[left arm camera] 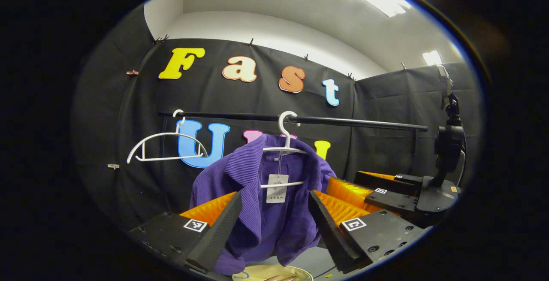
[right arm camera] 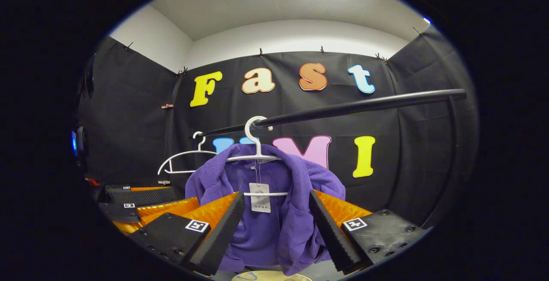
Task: Grasp the clothes on the hanger with both hands and then place them into the laundry hamper below.
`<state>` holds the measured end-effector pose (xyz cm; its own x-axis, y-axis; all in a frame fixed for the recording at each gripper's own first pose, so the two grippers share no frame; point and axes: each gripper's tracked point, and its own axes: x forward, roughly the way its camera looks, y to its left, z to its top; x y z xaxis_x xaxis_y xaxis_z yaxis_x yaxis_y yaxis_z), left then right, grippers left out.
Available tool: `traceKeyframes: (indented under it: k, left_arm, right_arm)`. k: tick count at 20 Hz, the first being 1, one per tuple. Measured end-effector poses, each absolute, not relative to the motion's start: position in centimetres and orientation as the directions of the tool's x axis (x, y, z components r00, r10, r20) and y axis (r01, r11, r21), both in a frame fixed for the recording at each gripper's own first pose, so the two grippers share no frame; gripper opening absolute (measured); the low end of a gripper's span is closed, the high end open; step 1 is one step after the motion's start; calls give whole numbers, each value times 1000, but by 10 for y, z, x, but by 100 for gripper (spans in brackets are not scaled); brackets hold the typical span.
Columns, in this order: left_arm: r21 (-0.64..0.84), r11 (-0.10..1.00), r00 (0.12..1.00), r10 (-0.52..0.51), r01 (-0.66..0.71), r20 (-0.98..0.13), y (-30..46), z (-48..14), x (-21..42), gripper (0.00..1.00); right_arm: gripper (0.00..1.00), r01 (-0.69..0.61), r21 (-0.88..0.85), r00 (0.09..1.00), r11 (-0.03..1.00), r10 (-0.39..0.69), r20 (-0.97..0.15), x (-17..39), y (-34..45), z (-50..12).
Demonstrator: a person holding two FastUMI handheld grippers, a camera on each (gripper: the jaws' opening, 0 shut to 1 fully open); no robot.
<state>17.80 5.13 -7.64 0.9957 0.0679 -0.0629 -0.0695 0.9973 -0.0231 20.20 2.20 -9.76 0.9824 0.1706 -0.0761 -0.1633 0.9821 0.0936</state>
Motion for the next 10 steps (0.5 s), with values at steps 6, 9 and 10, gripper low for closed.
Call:
traceKeyframes:
  k: [6, 9, 10]
  left_arm:
    - [-27, 986, 982, 160, -163, -101, 74, -104, 220, 98]
    - [-33, 980, 973, 190, -196, -127, 83, -118, 234, 98]
    - [-36, 978, 971, 198, -205, -137, 86, -123, 239, 98]
  right_arm:
    - [97, -225, 154, 959, 962, 247, -140, 248, 26, -142]
    - [98, -230, 172, 949, 958, 260, -180, 265, 24, -164]
    - [98, -230, 176, 946, 957, 262, -191, 270, 24, -171]
